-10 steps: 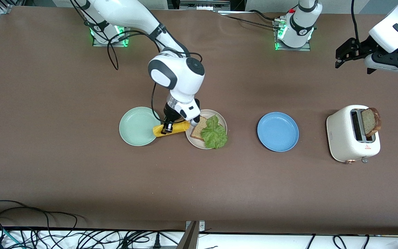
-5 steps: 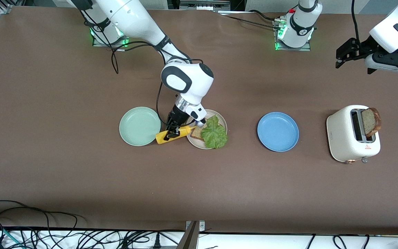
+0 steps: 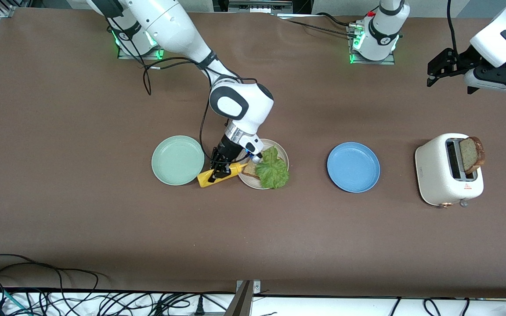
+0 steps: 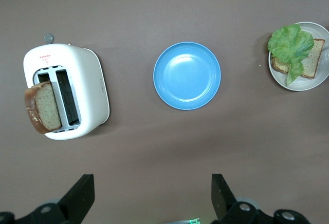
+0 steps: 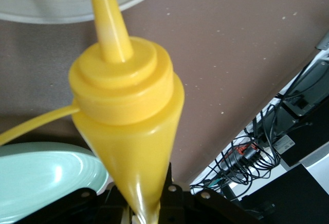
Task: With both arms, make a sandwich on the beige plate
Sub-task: 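Carry the yellow bottle back beside the mint-green plate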
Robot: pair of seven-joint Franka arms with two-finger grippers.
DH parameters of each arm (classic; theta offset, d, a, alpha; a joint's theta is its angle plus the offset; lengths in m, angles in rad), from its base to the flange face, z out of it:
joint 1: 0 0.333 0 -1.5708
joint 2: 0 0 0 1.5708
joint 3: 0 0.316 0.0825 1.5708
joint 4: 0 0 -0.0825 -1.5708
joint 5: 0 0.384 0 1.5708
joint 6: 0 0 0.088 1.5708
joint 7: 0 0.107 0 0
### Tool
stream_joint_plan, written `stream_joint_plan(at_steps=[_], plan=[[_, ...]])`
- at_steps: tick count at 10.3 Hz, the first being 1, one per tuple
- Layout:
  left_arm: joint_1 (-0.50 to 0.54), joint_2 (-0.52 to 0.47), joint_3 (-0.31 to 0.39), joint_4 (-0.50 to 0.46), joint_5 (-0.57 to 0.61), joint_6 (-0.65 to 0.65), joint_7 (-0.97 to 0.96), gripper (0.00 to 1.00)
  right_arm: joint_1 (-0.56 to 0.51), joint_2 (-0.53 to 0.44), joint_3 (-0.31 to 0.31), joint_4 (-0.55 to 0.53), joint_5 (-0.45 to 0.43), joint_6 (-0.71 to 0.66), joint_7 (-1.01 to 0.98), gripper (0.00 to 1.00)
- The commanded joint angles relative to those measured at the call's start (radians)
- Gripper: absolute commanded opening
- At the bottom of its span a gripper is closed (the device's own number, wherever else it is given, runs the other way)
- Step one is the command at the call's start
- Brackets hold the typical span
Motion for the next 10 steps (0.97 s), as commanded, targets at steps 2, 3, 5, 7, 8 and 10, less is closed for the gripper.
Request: stream_joint_plan(at_steps=[2, 3, 5, 7, 8, 10], plan=[[0.018, -0.002, -0.001, 0.01, -0.015, 0.0, 0.008, 1.0, 0.005, -0.016, 0.002, 0.11, 0.104, -0.108, -0.029, 0.0], [0.025, -0.002, -0.001, 0.01, -0.015, 0.0, 0.008, 1.0, -0.018, -0.057, -0.005, 0.135, 0.238, -0.11, -0.099, 0.0], [0.034, 0.018, -0.003, 0.01, -0.015, 0.0, 0.002, 1.0, -0.125, -0.158, -0.008, 0.144, 0.501, -0.111, -0.204, 0.0], [0.034, 0.03, -0.003, 0.001, -0.01, -0.002, -0.001, 1.0, -0.29, -0.235, -0.007, 0.129, 0.813, -0.13, -0.357, 0.0], [0.034, 0.058, -0.003, 0.002, -0.002, -0.011, -0.001, 1.0, -0.385, -0.246, -0.007, 0.129, 0.964, -0.151, -0.452, 0.0], [0.034, 0.091, -0.005, 0.007, 0.066, -0.017, 0.002, 1.0, -0.548, -0.251, -0.007, 0.12, 1.196, -0.203, -0.671, 0.0]])
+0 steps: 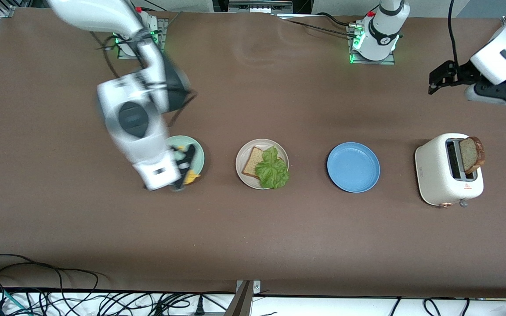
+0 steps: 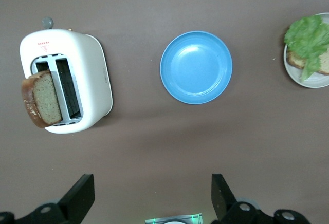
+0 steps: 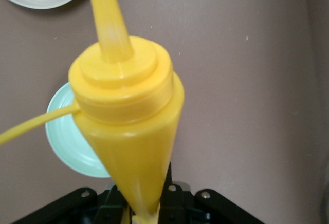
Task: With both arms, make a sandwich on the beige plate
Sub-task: 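Carry the yellow bottle back beside the mint-green plate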
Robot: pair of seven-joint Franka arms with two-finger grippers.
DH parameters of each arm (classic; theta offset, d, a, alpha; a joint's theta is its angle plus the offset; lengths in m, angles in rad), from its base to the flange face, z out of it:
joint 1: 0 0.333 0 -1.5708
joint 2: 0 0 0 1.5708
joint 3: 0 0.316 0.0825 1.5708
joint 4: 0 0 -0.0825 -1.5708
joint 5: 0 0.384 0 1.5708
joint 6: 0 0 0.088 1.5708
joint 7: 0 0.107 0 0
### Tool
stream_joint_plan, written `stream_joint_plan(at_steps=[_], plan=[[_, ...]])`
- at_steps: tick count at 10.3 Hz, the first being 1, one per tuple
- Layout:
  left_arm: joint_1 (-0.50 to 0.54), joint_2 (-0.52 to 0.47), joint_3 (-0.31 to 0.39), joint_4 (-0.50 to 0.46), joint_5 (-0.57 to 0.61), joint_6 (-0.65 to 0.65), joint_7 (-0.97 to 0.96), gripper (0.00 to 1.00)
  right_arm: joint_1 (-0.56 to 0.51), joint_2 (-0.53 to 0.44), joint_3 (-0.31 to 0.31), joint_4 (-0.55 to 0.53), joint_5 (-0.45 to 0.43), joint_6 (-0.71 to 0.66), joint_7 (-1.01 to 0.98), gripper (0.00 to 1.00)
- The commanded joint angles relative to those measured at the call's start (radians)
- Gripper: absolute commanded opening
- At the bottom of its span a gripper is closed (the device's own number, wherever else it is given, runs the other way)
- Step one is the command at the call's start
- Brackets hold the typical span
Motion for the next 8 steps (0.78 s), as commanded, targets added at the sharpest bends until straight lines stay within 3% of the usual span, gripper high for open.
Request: stream_joint_plan(at_steps=[1, 5, 8], plan=[[0.014, 0.031, -0.001, 0.016, 0.055, -0.013, 0.007, 1.0, -0.167, -0.021, 0.026, -0.069, 0.209, -0.036, -0.233, 0.0], [0.074, 0.065, -0.001, 0.02, 0.057, -0.012, 0.011, 1.0, -0.429, -0.006, 0.027, -0.22, 0.47, -0.063, -0.667, 0.0], [0.181, 0.161, 0.001, 0.078, 0.06, -0.004, 0.013, 1.0, -0.557, 0.006, 0.029, -0.311, 0.488, -0.062, -0.899, 0.0]])
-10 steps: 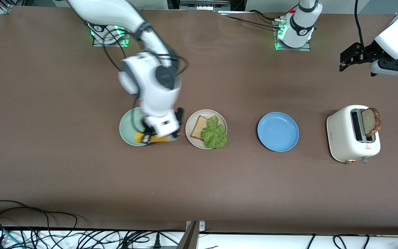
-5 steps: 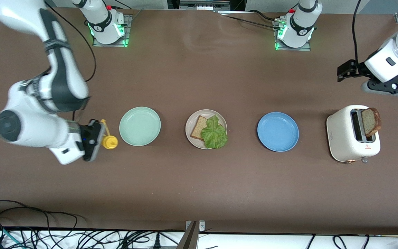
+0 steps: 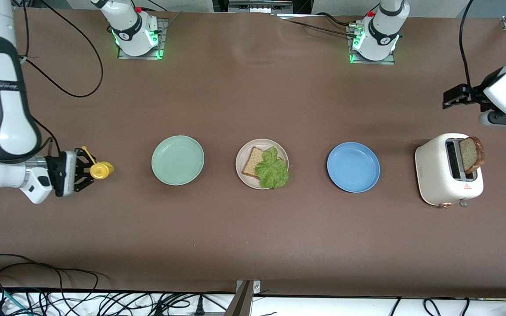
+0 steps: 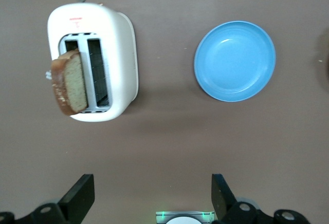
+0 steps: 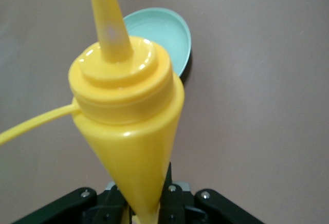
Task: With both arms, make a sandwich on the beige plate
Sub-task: 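Carry the yellow bottle back beside the mint-green plate, then set the yellow bottle down while the left gripper grasps the toast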
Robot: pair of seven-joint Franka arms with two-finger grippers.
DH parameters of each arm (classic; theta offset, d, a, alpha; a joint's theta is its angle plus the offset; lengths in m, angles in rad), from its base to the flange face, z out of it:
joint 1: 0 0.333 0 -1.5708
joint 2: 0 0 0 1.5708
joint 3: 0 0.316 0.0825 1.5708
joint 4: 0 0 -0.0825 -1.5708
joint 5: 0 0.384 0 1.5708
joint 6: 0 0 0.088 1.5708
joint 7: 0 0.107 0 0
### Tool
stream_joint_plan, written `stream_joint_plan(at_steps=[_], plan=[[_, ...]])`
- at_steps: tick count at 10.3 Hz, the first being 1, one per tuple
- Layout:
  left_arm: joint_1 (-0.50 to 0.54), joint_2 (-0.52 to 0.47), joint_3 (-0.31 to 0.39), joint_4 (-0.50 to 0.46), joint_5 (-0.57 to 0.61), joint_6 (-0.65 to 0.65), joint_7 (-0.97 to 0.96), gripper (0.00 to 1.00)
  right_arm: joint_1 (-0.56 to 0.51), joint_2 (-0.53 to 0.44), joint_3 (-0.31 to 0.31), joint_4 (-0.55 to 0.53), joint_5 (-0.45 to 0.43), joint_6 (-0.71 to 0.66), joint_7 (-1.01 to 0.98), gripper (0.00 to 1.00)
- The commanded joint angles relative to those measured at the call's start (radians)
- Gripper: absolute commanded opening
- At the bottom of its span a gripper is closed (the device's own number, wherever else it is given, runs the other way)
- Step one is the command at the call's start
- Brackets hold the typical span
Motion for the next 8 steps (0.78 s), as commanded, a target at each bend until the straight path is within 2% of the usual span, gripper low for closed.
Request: stream_joint_plan(at_steps=[1, 2, 3, 5, 8], plan=[[0.117, 0.144, -0.008, 0.123, 0.026, -0.005, 0.013, 1.0, -0.092, -0.001, 0.027, -0.066, 0.029, -0.004, -0.16, 0.0], [0.139, 0.189, -0.008, 0.138, 0.036, 0.01, 0.016, 1.0, -0.118, 0.023, 0.029, -0.066, 0.05, -0.01, -0.233, 0.0], [0.142, 0.218, -0.01, 0.122, 0.07, 0.066, 0.029, 1.0, -0.145, 0.048, 0.027, -0.066, 0.108, -0.02, -0.331, 0.0], [0.191, 0.278, -0.01, 0.096, 0.067, 0.163, 0.115, 1.0, -0.178, 0.1, 0.027, -0.07, 0.142, -0.043, -0.415, 0.0], [0.239, 0.283, -0.01, -0.051, 0.059, 0.283, 0.165, 1.0, -0.212, 0.147, 0.027, -0.089, 0.196, -0.059, -0.415, 0.0]])
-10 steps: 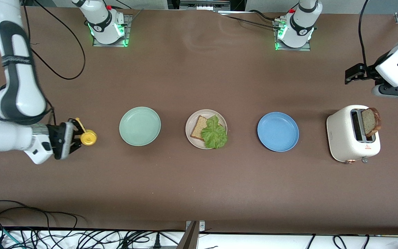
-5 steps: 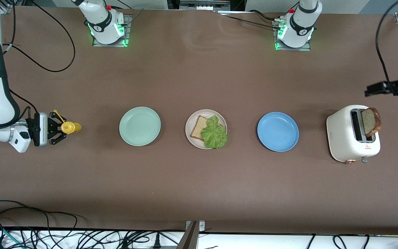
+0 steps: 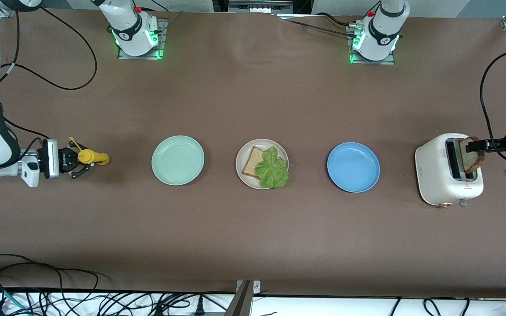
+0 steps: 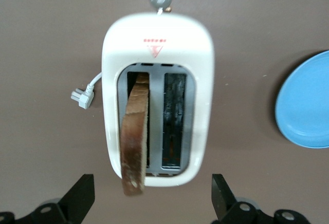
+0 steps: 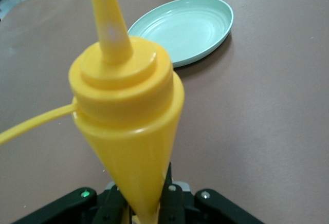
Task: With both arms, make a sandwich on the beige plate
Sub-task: 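Set the yellow bottle down while the left gripper grasps the toast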
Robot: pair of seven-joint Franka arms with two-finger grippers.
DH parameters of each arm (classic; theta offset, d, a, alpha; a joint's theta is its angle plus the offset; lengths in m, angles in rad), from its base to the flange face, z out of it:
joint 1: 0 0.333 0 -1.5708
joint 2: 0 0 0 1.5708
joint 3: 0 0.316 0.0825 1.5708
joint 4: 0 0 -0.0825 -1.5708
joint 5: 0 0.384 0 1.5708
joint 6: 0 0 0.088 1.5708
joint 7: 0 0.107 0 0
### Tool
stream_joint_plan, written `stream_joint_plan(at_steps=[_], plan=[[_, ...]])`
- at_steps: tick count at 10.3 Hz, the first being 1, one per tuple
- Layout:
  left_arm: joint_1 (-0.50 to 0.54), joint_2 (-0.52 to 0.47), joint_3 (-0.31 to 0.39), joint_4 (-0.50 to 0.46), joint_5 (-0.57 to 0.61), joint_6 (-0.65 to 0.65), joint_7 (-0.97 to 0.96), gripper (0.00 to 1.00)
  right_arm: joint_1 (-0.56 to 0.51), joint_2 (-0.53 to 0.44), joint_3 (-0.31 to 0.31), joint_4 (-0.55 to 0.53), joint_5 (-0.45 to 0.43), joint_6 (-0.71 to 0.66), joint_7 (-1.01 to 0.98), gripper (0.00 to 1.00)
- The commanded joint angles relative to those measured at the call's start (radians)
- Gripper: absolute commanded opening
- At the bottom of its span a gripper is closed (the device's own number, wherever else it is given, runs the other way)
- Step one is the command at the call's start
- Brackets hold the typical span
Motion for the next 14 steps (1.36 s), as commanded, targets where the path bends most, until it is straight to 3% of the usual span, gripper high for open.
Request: stream_joint_plan(at_steps=[1, 2, 3, 4, 5, 6, 7, 8, 9, 10, 12, 14], plan=[[0.047, -0.026, -0.013, -0.118, 0.025, 0.108, 0.033, 1.0, -0.032, 0.022, 0.022, -0.011, 0.049, -0.021, -0.02, 0.0], [0.052, -0.026, -0.013, -0.144, 0.025, 0.129, 0.033, 0.9, -0.032, 0.027, 0.022, -0.011, 0.053, -0.018, -0.025, 0.0], [0.057, -0.026, -0.013, -0.148, 0.025, 0.121, 0.033, 0.55, -0.029, 0.027, 0.024, -0.008, 0.054, -0.014, -0.04, 0.0], [0.055, -0.027, -0.015, -0.142, 0.025, 0.105, 0.027, 0.28, -0.025, 0.028, 0.024, -0.004, 0.056, -0.008, -0.07, 0.0], [0.055, -0.029, -0.016, -0.134, 0.025, 0.089, 0.031, 0.1, -0.02, 0.028, 0.024, -0.005, 0.056, -0.006, -0.075, 0.0], [0.055, -0.032, -0.018, -0.129, 0.025, 0.082, 0.034, 0.0, -0.019, 0.028, 0.024, -0.004, 0.056, -0.006, -0.075, 0.0], [0.055, -0.036, -0.018, -0.129, 0.025, 0.071, 0.034, 0.0, -0.019, 0.028, 0.024, -0.004, 0.056, -0.003, -0.075, 0.01], [0.055, -0.036, -0.018, -0.128, 0.025, 0.071, 0.034, 0.0, -0.016, 0.028, 0.024, -0.004, 0.056, 0.002, -0.075, 0.38], [0.054, -0.045, -0.019, -0.125, 0.027, 0.071, 0.036, 0.0, -0.013, 0.028, 0.024, -0.004, 0.057, 0.002, -0.075, 0.68], [0.052, -0.065, -0.021, -0.12, 0.027, 0.057, 0.033, 0.0, -0.013, 0.028, 0.024, -0.002, 0.057, 0.0, -0.069, 0.82], [0.044, -0.102, -0.054, -0.068, 0.03, -0.057, 0.028, 0.0, -0.011, 0.028, 0.024, -0.002, 0.057, 0.0, -0.06, 0.93], [0.043, -0.11, -0.12, 0.073, 0.054, -0.237, 0.016, 0.0, -0.014, 0.028, 0.022, 0.014, 0.056, -0.006, -0.058, 1.0]])
